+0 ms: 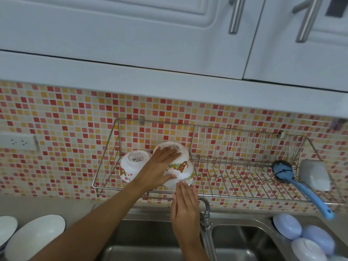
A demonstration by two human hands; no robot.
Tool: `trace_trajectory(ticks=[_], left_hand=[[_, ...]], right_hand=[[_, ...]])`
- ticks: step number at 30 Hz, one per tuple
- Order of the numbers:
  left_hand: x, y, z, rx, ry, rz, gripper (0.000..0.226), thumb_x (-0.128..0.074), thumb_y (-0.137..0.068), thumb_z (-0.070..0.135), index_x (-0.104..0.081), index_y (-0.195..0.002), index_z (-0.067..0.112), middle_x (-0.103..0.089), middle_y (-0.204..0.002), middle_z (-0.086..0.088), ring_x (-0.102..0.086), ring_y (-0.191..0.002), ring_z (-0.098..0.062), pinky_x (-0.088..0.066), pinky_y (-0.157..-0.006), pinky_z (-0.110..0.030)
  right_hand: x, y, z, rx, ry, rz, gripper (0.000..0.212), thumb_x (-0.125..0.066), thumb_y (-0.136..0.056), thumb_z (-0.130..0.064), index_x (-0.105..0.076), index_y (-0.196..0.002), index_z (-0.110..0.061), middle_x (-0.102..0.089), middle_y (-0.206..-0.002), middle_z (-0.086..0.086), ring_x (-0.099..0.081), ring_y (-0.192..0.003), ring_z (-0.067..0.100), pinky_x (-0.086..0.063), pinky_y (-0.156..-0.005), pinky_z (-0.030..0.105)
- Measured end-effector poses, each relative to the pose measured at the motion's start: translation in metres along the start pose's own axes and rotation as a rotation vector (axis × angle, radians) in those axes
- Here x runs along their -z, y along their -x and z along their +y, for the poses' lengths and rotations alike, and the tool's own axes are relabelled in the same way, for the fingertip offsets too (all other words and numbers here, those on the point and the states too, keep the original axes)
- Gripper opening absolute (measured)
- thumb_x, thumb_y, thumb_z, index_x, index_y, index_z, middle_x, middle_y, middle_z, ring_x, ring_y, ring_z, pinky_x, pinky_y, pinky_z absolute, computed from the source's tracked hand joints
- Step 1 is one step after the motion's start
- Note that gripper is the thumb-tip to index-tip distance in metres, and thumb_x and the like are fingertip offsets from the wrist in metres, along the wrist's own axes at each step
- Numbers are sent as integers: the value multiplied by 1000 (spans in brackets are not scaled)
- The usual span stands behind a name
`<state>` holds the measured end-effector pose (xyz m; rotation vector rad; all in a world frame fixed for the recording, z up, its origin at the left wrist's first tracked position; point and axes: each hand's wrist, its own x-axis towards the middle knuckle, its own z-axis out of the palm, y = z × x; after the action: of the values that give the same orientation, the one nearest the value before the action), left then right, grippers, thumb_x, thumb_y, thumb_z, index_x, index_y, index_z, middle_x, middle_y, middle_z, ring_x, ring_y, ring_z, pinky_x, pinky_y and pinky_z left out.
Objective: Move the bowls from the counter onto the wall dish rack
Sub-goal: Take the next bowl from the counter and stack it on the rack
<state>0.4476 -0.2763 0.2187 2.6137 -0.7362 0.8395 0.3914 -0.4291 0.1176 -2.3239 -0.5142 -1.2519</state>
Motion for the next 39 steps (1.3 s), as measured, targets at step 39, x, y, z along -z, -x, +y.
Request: trace_trajectory(ticks=[39], left_hand=[[-4, 11, 3, 246, 161, -132, 47, -50, -94, 38, -40, -140, 35, -27, -155, -1, -20, -143, -21, -21, -116, -39]], right_hand=[[8, -4, -8, -39, -38, 101, 29, -51, -93, -16, -72, -109, -3, -72, -111, 10, -66, -109, 20, -43, -108, 38]])
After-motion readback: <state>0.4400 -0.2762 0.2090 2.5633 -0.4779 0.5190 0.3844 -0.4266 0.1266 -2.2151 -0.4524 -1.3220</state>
